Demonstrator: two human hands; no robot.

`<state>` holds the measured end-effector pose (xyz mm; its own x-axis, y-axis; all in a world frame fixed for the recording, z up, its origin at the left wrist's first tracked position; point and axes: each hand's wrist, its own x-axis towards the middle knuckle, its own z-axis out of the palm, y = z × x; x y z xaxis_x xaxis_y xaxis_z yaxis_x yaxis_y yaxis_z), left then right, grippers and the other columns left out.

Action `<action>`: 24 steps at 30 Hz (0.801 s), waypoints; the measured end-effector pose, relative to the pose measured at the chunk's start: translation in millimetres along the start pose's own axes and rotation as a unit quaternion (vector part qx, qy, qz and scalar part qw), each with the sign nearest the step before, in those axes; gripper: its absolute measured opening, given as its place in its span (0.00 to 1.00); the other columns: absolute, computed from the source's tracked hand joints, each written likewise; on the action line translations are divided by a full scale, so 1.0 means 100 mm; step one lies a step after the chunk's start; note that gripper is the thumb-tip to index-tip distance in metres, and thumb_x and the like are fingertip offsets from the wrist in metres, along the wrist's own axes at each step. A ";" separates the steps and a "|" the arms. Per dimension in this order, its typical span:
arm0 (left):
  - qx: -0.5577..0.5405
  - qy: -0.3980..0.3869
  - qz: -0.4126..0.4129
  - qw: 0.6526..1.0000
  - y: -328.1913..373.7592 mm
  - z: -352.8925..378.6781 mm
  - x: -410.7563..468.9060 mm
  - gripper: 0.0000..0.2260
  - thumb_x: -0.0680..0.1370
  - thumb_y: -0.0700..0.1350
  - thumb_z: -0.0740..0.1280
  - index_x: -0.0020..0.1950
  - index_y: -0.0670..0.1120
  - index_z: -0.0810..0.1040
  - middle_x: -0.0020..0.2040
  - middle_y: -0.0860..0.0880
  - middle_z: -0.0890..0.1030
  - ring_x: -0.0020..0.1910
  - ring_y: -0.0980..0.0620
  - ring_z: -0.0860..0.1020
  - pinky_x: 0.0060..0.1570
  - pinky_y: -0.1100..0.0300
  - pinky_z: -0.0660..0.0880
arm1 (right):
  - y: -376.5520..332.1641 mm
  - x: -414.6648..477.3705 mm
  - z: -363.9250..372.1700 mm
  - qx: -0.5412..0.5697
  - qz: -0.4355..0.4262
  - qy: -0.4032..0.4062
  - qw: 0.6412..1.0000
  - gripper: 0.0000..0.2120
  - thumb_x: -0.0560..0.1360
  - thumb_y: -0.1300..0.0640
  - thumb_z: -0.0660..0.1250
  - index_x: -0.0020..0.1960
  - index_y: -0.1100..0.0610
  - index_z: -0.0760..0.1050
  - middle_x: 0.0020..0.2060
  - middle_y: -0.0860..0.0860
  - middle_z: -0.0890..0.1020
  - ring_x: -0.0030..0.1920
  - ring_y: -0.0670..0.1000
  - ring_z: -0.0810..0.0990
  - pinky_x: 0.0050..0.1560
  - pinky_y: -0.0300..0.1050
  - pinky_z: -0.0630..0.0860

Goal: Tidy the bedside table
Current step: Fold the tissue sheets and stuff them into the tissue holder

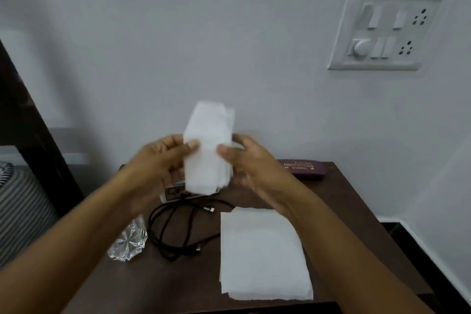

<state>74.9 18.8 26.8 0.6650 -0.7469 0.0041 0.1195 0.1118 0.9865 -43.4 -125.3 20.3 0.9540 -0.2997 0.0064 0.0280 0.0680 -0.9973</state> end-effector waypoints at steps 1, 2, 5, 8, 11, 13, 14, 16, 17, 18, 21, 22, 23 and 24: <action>0.008 0.017 0.010 1.000 0.06 -0.07 0.11 0.07 0.69 0.44 0.67 0.45 0.44 0.77 0.40 0.47 0.83 0.36 0.53 0.81 0.37 0.62 0.80 | -0.02 0.17 0.05 -0.062 -0.020 0.033 0.997 0.26 0.71 0.55 0.72 0.66 0.55 0.68 0.55 0.55 0.82 0.54 0.53 0.82 0.57 0.53 0.78; 0.020 0.029 0.017 0.999 0.11 -0.15 0.24 0.05 0.71 0.44 0.66 0.45 0.45 0.77 0.40 0.49 0.83 0.37 0.53 0.81 0.38 0.62 0.80 | -0.04 0.36 0.08 -0.112 -0.038 0.056 0.991 0.26 0.69 0.59 0.74 0.64 0.55 0.69 0.53 0.56 0.82 0.52 0.53 0.82 0.56 0.51 0.79; 0.067 0.055 0.022 0.996 0.18 -0.39 0.64 0.02 0.75 0.43 0.66 0.44 0.47 0.78 0.42 0.52 0.84 0.45 0.54 0.80 0.52 0.60 0.76 | -0.08 0.91 0.13 -0.216 -0.076 0.088 0.969 0.22 0.69 0.63 0.73 0.61 0.58 0.72 0.50 0.59 0.82 0.49 0.56 0.82 0.52 0.53 0.80; 0.139 0.073 0.026 0.987 0.17 -0.61 0.98 0.04 0.73 0.44 0.69 0.46 0.46 0.79 0.47 0.52 0.84 0.49 0.55 0.79 0.58 0.59 0.72 | -0.04 1.34 0.10 -0.301 -0.100 0.114 0.941 0.18 0.69 0.61 0.73 0.58 0.58 0.74 0.47 0.55 0.81 0.47 0.54 0.80 0.48 0.45 0.77; 0.178 0.087 0.013 0.980 0.05 -0.73 1.18 0.10 0.72 0.44 0.70 0.50 0.42 0.80 0.52 0.48 0.82 0.50 0.54 0.79 0.61 0.56 0.71 | 0.11 1.59 0.04 -0.338 -0.095 0.106 0.930 0.17 0.70 0.62 0.72 0.58 0.58 0.74 0.46 0.55 0.80 0.45 0.53 0.78 0.45 0.42 0.73; 0.192 0.091 0.001 0.977 -0.05 -0.78 1.23 0.09 0.72 0.45 0.70 0.49 0.42 0.80 0.51 0.47 0.82 0.50 0.54 0.79 0.61 0.54 0.71 | 0.22 1.67 0.02 -0.340 -0.094 0.096 0.931 0.18 0.70 0.62 0.72 0.59 0.58 0.73 0.47 0.55 0.80 0.47 0.54 0.78 0.47 0.44 0.74; 0.198 0.092 -0.003 0.976 -0.08 -0.81 1.25 0.07 0.72 0.45 0.70 0.48 0.43 0.80 0.50 0.47 0.82 0.49 0.54 0.79 0.62 0.54 0.71 | 0.27 1.69 0.02 -0.336 -0.092 0.088 0.933 0.19 0.70 0.63 0.72 0.60 0.58 0.73 0.49 0.56 0.80 0.49 0.54 0.79 0.49 0.46 0.77; 0.207 0.091 -0.005 0.974 -0.12 -0.84 1.24 0.06 0.73 0.45 0.70 0.46 0.43 0.79 0.50 0.46 0.82 0.48 0.53 0.79 0.61 0.53 0.71 | 0.34 1.72 0.03 -0.325 -0.085 0.075 0.939 0.21 0.70 0.64 0.71 0.62 0.58 0.72 0.53 0.57 0.80 0.51 0.55 0.80 0.52 0.49 0.79; 0.210 0.092 -0.004 0.973 -0.12 -0.85 1.24 0.06 0.73 0.44 0.69 0.47 0.43 0.79 0.50 0.45 0.82 0.47 0.53 0.79 0.61 0.54 0.72 | 0.36 1.72 0.03 -0.319 -0.083 0.071 0.941 0.22 0.70 0.64 0.71 0.62 0.58 0.72 0.54 0.57 0.80 0.52 0.55 0.80 0.52 0.49 0.79; 0.214 0.093 -0.001 0.972 -0.11 -0.85 1.24 0.06 0.73 0.44 0.69 0.47 0.43 0.79 0.50 0.45 0.82 0.47 0.53 0.79 0.60 0.54 0.72 | 0.36 1.72 0.03 -0.313 -0.085 0.069 0.944 0.22 0.70 0.64 0.71 0.63 0.58 0.71 0.54 0.57 0.80 0.53 0.55 0.79 0.52 0.49 0.79; 0.225 0.083 0.014 0.971 -0.02 -0.86 1.22 0.04 0.73 0.45 0.70 0.45 0.45 0.79 0.46 0.46 0.82 0.46 0.52 0.80 0.54 0.59 0.75 | 0.33 1.73 0.00 -0.286 -0.098 0.066 0.951 0.20 0.71 0.64 0.70 0.62 0.57 0.71 0.54 0.55 0.80 0.53 0.54 0.79 0.53 0.48 0.78; 0.228 0.079 0.020 0.970 0.00 -0.87 1.22 0.04 0.72 0.45 0.70 0.44 0.45 0.80 0.45 0.47 0.83 0.45 0.52 0.80 0.52 0.60 0.76 | 0.32 1.72 -0.01 -0.279 -0.098 0.060 0.953 0.20 0.71 0.64 0.70 0.62 0.57 0.71 0.53 0.53 0.80 0.53 0.53 0.79 0.53 0.47 0.78; 0.231 0.076 0.025 0.970 0.01 -0.87 1.22 0.05 0.72 0.44 0.71 0.45 0.45 0.80 0.44 0.47 0.83 0.43 0.53 0.81 0.51 0.62 0.78 | 0.32 1.72 0.00 -0.275 -0.097 0.053 0.955 0.21 0.71 0.64 0.70 0.63 0.57 0.70 0.54 0.53 0.79 0.54 0.53 0.79 0.54 0.47 0.78; 0.236 0.072 0.030 0.969 0.02 -0.87 1.22 0.06 0.71 0.44 0.71 0.46 0.44 0.80 0.44 0.47 0.83 0.42 0.54 0.82 0.48 0.64 0.79 | 0.34 1.72 0.01 -0.276 -0.097 0.048 0.955 0.22 0.71 0.64 0.70 0.63 0.57 0.70 0.55 0.53 0.79 0.55 0.53 0.79 0.55 0.49 0.78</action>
<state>219.9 -14.9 15.0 0.7601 -0.6454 0.0752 -0.2506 -0.1844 0.9504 121.9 -174.1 -12.1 0.9141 -0.3437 0.2151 0.0149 -0.5016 -0.8650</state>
